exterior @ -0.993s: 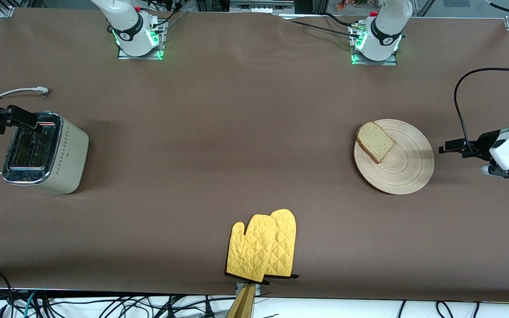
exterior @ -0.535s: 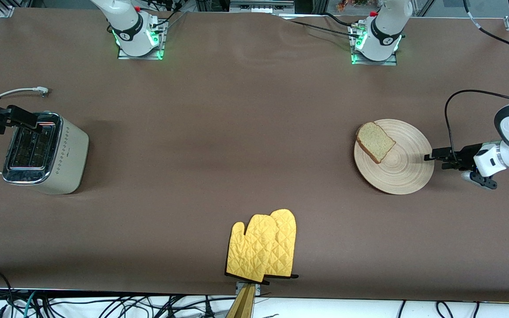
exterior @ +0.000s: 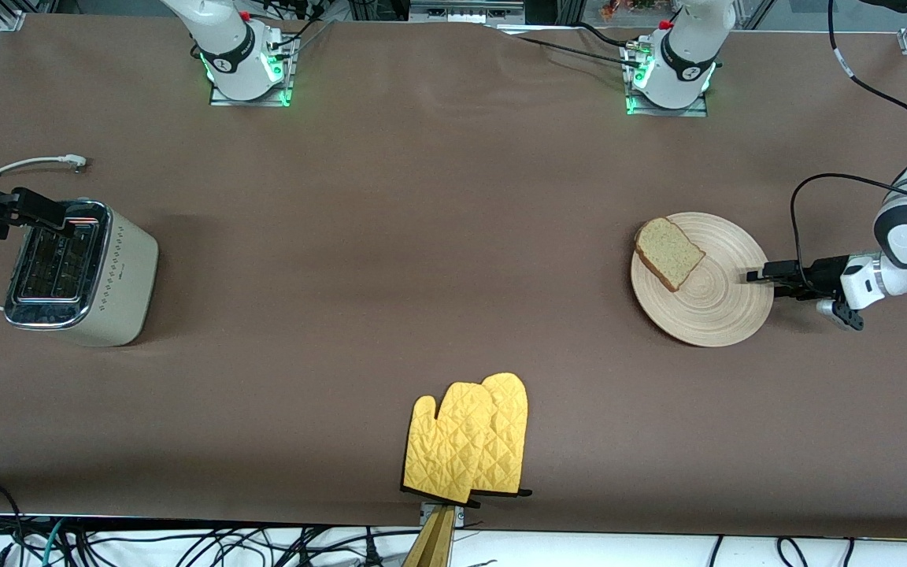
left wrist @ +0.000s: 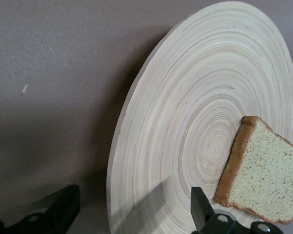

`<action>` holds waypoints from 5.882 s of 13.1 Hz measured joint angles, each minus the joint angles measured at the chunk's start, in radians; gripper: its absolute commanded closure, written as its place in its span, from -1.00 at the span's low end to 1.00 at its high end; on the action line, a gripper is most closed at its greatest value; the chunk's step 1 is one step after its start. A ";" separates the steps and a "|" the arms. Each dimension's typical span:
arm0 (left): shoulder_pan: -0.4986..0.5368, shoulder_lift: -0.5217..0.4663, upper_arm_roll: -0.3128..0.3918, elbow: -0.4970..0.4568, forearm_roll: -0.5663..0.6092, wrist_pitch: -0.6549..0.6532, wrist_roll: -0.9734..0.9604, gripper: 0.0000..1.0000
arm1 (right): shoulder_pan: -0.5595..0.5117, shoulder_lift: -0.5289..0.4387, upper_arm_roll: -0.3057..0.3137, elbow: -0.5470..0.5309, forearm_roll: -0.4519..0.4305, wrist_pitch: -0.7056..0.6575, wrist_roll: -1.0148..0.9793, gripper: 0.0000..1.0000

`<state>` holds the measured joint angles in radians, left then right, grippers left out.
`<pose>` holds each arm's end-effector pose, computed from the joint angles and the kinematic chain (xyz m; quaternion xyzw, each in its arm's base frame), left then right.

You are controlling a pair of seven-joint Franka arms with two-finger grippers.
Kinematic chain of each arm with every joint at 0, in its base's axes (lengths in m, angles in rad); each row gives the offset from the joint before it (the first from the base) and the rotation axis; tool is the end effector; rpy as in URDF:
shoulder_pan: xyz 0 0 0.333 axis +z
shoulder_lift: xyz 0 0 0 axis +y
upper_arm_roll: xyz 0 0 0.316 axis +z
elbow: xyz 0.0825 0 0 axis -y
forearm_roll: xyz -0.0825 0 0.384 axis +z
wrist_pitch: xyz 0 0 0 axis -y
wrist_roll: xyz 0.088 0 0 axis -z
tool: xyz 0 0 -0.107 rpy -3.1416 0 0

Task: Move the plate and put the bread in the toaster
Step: 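Lower the left gripper to the wooden plate's rim, then grip the plate rim with the left gripper and slide it toward the toaster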

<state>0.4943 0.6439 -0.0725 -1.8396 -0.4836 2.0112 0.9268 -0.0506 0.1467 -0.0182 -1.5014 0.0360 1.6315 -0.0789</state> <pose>0.5507 0.2177 0.1538 0.9469 -0.0877 -0.0478 0.3057 0.6021 -0.0371 0.5778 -0.9998 -0.0039 0.0070 0.0172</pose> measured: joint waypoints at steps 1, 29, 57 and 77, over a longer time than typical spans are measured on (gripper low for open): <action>0.000 0.001 0.000 0.001 -0.019 -0.019 -0.002 -0.93 | 0.000 0.000 0.000 0.000 0.000 0.000 0.000 -1.00; 0.016 0.018 0.031 0.007 -0.047 -0.158 -0.042 1.00 | 0.000 0.000 0.000 0.000 0.000 0.000 0.000 -1.00; -0.042 0.047 0.011 0.019 -0.336 -0.387 -0.050 1.00 | -0.009 0.000 0.000 0.000 0.000 0.000 0.000 -1.00; -0.864 0.101 0.018 0.009 -0.915 -0.003 -0.291 1.00 | -0.010 0.001 0.000 0.000 0.001 0.000 0.000 -1.00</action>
<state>-0.3700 0.7454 -0.0543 -1.8301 -1.3990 2.0082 0.6357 -0.0608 0.1473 -0.0182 -1.5017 0.0370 1.6315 -0.0789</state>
